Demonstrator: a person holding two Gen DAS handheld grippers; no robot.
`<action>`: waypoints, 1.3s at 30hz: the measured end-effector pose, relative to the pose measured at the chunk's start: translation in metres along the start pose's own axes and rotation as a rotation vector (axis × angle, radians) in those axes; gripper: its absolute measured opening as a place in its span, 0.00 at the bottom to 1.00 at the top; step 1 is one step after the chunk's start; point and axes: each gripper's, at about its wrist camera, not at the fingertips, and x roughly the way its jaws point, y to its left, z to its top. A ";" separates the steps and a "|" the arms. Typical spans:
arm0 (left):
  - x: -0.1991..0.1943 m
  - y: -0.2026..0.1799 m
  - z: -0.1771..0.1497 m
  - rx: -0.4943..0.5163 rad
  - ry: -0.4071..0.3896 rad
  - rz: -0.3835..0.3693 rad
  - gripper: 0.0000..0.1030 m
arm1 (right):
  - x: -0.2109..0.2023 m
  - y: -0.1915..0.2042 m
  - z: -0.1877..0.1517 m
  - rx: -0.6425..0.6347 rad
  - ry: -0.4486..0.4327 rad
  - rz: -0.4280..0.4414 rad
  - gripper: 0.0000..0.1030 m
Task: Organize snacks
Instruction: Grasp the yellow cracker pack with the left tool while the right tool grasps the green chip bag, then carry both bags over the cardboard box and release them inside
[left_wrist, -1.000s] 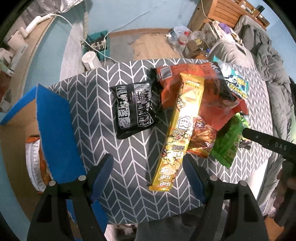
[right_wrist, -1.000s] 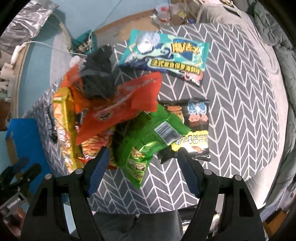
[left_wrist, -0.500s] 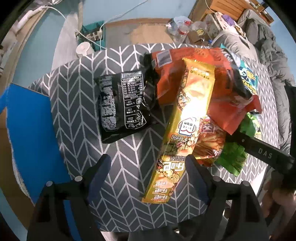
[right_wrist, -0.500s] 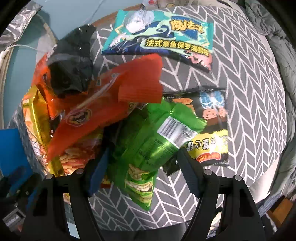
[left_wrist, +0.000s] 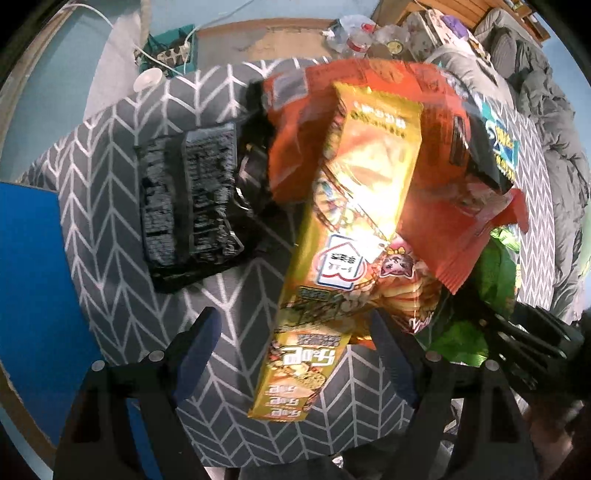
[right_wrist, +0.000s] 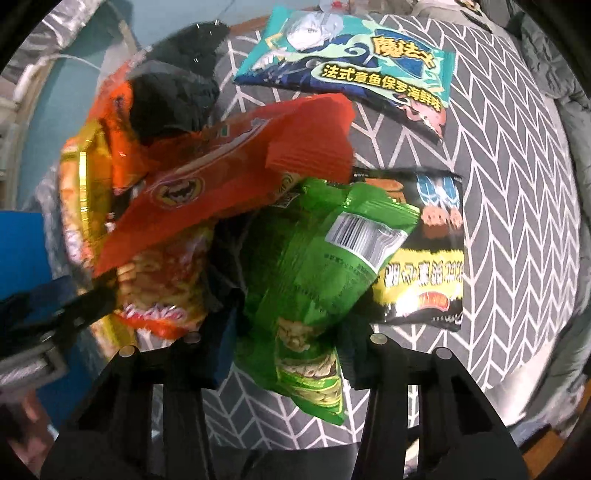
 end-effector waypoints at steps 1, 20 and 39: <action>0.003 -0.002 0.001 0.003 0.004 0.001 0.81 | -0.001 -0.001 -0.004 -0.002 -0.003 0.009 0.43; 0.004 -0.026 -0.013 0.032 -0.033 0.017 0.31 | -0.080 -0.064 -0.055 -0.105 -0.068 0.071 0.42; -0.074 -0.002 -0.057 -0.045 -0.129 -0.010 0.31 | -0.137 -0.020 -0.036 -0.290 -0.081 0.092 0.42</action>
